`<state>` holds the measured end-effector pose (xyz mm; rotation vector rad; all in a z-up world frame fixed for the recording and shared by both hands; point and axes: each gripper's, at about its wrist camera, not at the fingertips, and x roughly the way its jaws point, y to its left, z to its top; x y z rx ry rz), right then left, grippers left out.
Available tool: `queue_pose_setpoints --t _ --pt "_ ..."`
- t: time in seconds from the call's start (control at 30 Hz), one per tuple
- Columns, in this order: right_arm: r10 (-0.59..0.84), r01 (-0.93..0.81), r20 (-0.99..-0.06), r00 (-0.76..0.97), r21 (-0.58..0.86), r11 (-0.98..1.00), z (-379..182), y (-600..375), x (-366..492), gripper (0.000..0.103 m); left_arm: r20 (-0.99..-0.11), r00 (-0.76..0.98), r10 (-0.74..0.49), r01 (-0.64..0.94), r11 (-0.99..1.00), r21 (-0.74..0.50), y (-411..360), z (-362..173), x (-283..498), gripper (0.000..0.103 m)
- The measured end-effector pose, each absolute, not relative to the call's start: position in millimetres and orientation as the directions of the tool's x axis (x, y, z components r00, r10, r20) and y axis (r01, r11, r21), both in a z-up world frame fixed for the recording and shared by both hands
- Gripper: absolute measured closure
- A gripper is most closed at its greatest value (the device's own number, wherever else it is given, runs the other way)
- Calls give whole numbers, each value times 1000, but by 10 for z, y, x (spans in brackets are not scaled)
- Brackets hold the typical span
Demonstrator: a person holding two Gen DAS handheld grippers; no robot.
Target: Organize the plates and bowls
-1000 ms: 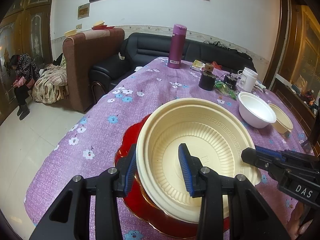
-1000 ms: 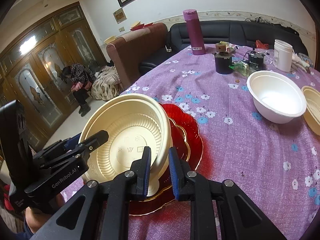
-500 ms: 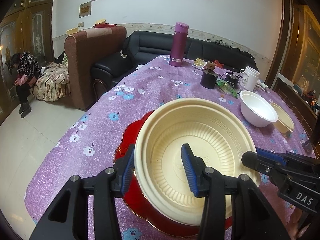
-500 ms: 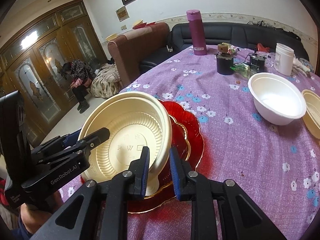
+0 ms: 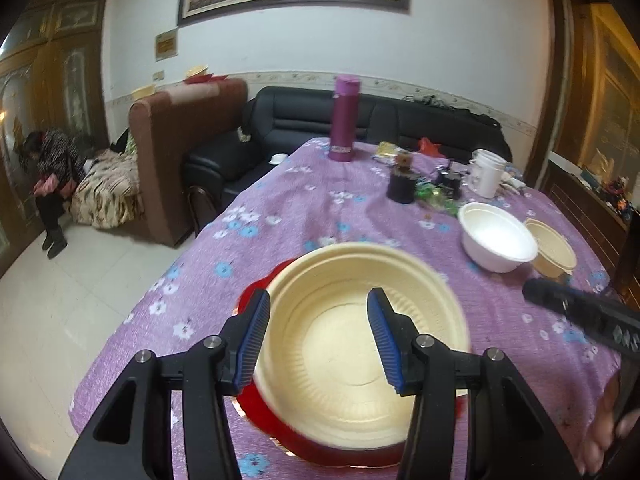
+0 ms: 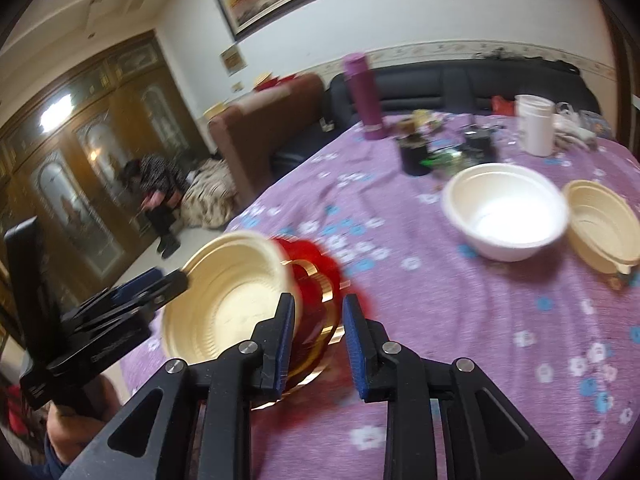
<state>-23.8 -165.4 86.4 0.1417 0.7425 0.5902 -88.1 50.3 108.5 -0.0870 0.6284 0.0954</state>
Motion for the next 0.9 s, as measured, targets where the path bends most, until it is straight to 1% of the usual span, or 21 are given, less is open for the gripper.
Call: queue_pose_setpoints --t 0.07,0.13,0.2,0.33,0.37,0.4,0.5,0.57,0.67,0.7,0.77,0.8,0.87,0.9 --pt "534 -415 -590 606 338 845 882 -1851 -162 76 -586 809 49 -80 996 -27 357 1179 -845 53" --pt "510 -365 -592 624 356 860 900 -2085 -42 76 -590 807 16 -38 999 -26 203 1268 -772 51" --pt "470 -288 -592 655 379 879 936 -2377 110 76 -606 793 -55 22 998 -61 8 1344 -656 48" --pt "382 -134 -590 711 419 898 961 -2910 486 76 -661 711 -240 155 970 -186 -528 1410 -298 48" --pt "379 -120 -583 719 432 894 951 -2995 543 76 -672 694 -260 170 965 -199 -642 1419 -208 47" --pt "379 -106 -578 722 450 887 907 -3102 608 76 -679 682 -269 176 963 -205 -751 1418 -107 43" --pt "414 -97 -560 718 509 855 706 -3325 681 76 -703 678 -215 117 976 -186 -1007 1397 326 39" --pt "416 -82 -584 697 511 855 600 -3364 722 76 -723 669 -172 60 982 -179 -1085 1328 630 39" --pt "407 -70 -584 703 511 856 541 -3454 743 76 -774 622 -119 -36 983 -180 -1086 1110 1113 39" --pt "406 -65 -585 702 516 854 511 -3477 764 76 -794 596 -118 -60 980 -191 -1072 1018 1261 39" --pt "439 -69 -568 696 556 828 461 -3496 774 76 -811 573 -118 -86 975 -203 -1030 901 1435 39" --pt "468 -77 -560 684 583 809 422 -3494 798 76 -814 572 -98 -98 978 -187 -1033 864 1493 39" --pt "483 -77 -558 675 597 798 378 -3482 827 76 -829 555 -65 -107 983 -149 -1057 777 1668 39" --pt "489 -79 -560 669 601 795 365 -3469 842 76 -838 541 -73 -113 981 -159 -1047 721 1743 39"
